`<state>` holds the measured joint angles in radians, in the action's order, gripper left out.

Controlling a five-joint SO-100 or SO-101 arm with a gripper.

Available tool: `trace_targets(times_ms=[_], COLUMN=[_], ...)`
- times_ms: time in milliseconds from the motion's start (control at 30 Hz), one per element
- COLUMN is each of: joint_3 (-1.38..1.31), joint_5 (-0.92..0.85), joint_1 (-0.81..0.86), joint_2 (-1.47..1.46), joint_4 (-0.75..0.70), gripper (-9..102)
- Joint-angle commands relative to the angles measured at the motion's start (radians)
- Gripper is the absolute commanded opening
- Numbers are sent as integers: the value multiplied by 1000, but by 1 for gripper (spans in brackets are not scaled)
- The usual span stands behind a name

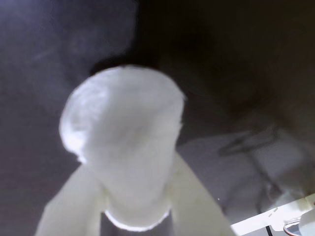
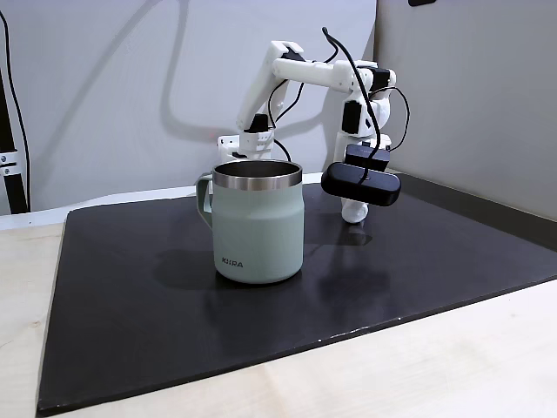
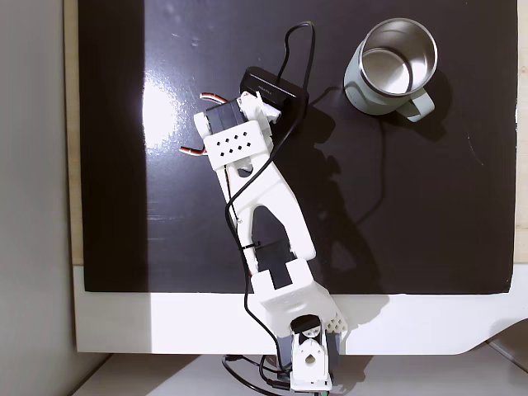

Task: Grasp a gauze and put it in the cup.

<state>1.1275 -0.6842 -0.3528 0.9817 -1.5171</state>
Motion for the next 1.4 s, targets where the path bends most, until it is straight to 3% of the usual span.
trace_targets(times_ms=[0, 400, 767, 1067, 1367], joint_3=[-52, -373, -468, -864, -1200], joint_5=[9, 20, 101, 268, 330], joint_1=[-8, 14, 285, 584, 650], joint_2=[55, 186, 327, 135, -101], joint_4=[-18, -268, -267, -265, -267], gripper=[0, 0, 0, 0, 0])
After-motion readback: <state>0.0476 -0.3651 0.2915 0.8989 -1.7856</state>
